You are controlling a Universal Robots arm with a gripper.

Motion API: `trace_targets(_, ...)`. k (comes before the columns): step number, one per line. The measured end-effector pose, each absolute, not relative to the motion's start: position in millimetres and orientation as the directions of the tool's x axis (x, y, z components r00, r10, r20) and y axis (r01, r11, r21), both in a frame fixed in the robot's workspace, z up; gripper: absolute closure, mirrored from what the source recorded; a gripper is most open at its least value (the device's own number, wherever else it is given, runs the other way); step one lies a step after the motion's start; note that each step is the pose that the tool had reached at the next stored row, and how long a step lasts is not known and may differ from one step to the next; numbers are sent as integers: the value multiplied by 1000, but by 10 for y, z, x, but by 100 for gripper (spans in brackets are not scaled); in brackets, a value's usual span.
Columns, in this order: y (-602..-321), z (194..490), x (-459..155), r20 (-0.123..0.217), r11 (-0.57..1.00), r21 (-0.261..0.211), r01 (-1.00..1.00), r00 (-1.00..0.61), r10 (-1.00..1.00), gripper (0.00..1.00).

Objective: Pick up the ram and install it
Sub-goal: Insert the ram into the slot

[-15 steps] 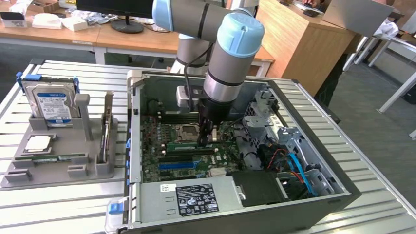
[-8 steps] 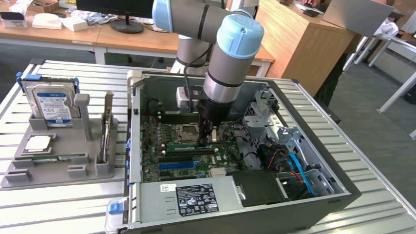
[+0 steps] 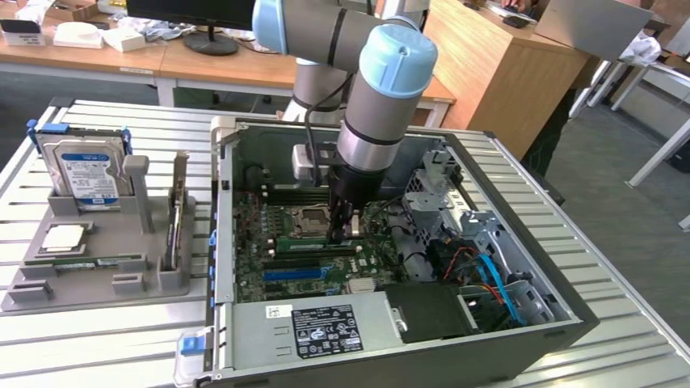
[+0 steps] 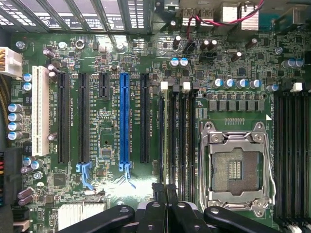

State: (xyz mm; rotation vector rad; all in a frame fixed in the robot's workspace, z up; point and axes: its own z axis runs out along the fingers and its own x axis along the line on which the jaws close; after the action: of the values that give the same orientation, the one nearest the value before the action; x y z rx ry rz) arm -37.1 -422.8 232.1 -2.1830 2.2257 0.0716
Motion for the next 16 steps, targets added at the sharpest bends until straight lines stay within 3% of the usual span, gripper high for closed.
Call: trace_targets(16, -4228, 2320, -371, -49, 9, 17, -1000, -10, -999, 89)
